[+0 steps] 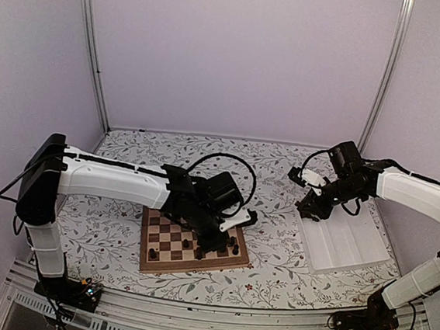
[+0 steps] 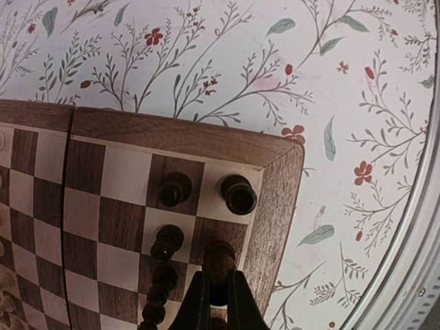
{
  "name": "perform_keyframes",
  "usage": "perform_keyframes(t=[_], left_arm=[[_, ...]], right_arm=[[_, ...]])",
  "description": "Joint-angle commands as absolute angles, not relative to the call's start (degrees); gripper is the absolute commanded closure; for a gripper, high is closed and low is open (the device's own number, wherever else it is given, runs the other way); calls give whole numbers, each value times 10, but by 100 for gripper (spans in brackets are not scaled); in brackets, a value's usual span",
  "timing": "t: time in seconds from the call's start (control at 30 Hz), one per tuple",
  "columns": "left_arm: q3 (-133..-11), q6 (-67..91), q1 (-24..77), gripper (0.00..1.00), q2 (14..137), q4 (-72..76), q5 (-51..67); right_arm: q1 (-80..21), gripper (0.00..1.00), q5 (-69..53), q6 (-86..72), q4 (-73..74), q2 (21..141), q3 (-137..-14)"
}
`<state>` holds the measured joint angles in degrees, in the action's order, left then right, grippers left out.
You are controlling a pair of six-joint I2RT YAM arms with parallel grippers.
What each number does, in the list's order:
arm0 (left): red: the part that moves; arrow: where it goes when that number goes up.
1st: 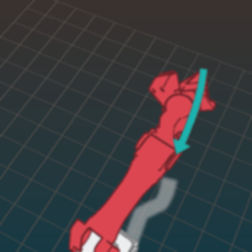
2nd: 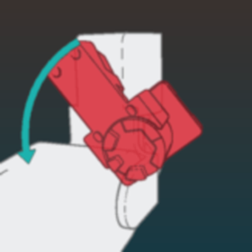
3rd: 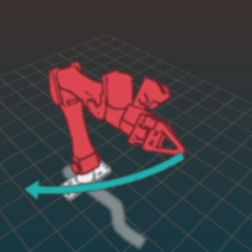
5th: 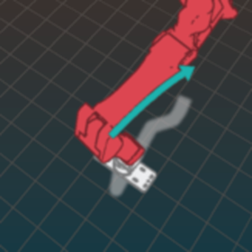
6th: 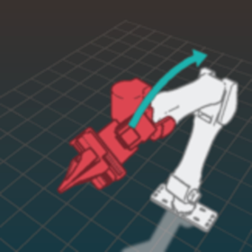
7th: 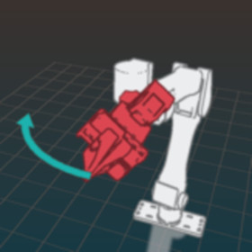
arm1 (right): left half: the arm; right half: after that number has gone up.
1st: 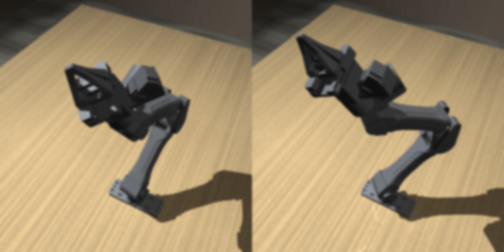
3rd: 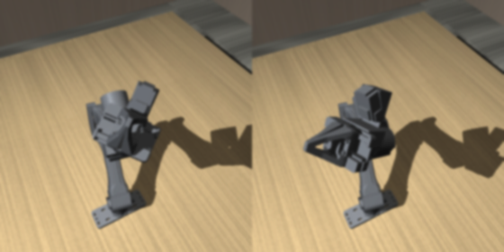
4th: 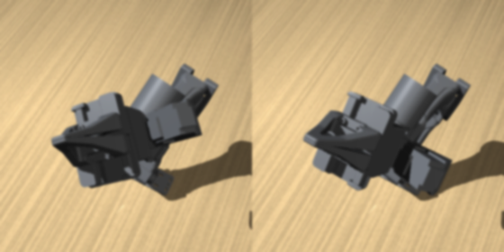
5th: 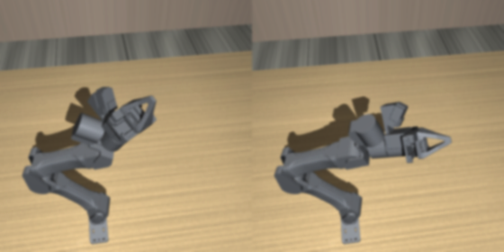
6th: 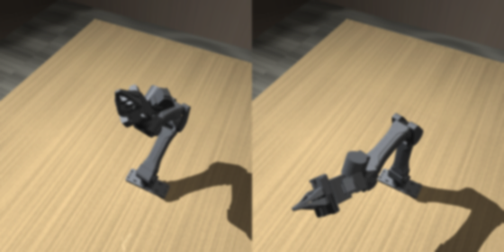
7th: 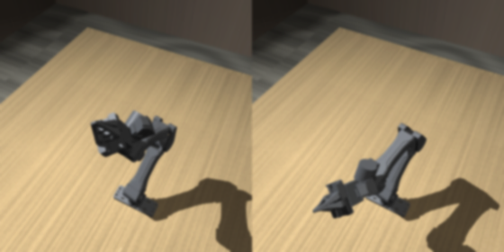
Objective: Set up the chess pieces on the board
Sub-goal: Place the chess piece on the chessboard.
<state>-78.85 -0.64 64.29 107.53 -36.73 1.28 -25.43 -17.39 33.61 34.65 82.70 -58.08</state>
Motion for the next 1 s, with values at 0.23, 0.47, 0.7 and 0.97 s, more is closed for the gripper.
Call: perform_keyframes(t=[0.23,0.47,0.7,0.97], left_arm=[[-807,-14,654,92,1102,-362,10],[-810,-10,660,73,1103,-366,2],[-834,-11,660,66,1061,-384,-20],[-828,63,613,62,994,-267,36]], right_arm=[[-252,100,-185,331,345,835,-584],[-252,100,-188,332,348,836,-586],[-252,100,-210,344,362,823,-599],[-273,99,-330,394,394,799,-661]])
